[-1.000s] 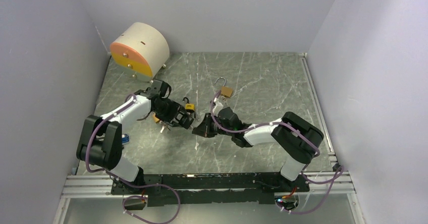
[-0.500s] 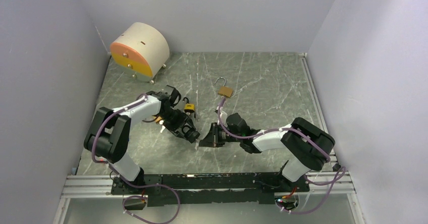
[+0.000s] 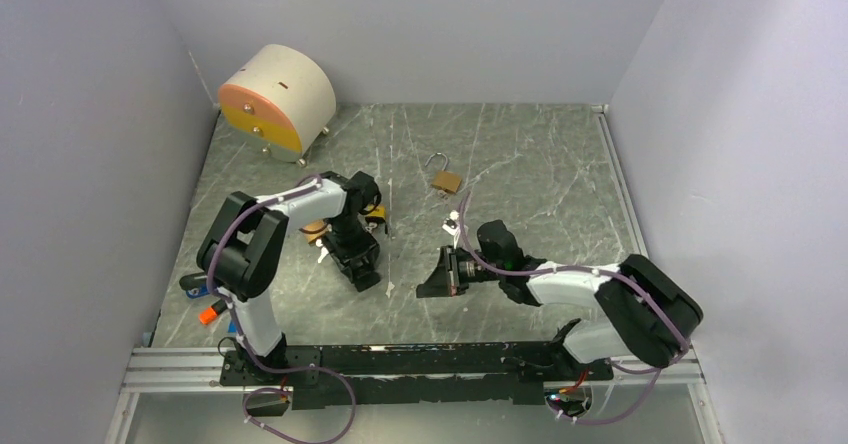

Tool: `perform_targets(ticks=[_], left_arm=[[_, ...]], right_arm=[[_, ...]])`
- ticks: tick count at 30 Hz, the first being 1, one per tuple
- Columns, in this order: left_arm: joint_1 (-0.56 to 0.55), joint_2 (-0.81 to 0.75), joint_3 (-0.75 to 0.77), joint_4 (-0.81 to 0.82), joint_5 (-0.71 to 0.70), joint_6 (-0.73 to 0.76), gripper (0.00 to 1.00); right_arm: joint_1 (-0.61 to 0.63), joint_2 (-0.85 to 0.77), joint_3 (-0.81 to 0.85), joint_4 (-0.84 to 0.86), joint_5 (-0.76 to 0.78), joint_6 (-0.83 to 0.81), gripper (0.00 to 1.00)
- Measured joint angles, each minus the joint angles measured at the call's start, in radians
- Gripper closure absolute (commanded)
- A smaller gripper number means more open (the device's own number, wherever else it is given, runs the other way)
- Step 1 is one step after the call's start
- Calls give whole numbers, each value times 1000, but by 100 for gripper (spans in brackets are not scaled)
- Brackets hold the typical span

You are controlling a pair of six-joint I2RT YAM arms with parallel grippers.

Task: Unlock with the key
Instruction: Place the lock at the center of the board.

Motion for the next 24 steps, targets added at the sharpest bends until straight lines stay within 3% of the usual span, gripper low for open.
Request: perform_targets(ticks=[2, 3, 9, 14, 24], left_arm=[[-29, 7, 23, -23, -42, 5, 53], [-46, 7, 31, -30, -65, 4, 35], [-121, 24, 47, -21, -168, 5, 9], [-121, -46, -50, 115, -150, 67, 7], [-129, -148, -161, 222, -148, 112, 11]], right_arm=[[2, -40, 21, -81, -17, -30, 100], [1, -137, 26, -192, -19, -66, 100], [0, -277, 29, -354, 27, -109, 100], [-3, -379, 29, -446, 72, -115, 100], [-4, -526, 4, -514, 170, -54, 100]])
